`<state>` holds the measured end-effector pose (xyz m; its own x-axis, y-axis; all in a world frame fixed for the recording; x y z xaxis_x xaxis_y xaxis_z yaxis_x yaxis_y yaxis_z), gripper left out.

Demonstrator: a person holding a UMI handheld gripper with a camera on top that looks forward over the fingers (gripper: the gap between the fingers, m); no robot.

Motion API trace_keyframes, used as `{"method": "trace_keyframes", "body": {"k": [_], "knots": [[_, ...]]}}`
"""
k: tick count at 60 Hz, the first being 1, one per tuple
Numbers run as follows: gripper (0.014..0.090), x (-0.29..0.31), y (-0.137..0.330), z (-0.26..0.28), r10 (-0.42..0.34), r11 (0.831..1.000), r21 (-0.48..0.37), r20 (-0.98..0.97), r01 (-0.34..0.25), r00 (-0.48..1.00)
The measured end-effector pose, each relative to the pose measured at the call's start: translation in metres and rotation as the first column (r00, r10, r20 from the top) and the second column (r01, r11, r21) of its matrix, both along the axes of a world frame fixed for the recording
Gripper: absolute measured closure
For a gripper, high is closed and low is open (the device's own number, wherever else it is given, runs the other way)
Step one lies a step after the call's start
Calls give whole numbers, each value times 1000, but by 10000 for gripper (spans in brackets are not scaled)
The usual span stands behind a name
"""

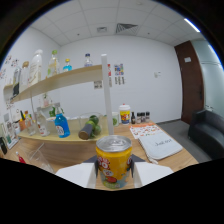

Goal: Make me a cup of Vodka Sunrise.

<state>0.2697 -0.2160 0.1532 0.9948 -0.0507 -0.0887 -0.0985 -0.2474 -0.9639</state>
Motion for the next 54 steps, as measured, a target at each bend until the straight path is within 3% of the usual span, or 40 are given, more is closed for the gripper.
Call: {"method": "trace_keyframes", "body": {"k": [15, 34, 54], "knots": [[537, 5, 6, -74, 37, 990, -134, -21, -39, 999], [532, 9, 1, -113, 49, 970, -236, -16, -51, 999], [520, 7, -15, -116, 56, 969, -242, 21, -50, 998]]}}
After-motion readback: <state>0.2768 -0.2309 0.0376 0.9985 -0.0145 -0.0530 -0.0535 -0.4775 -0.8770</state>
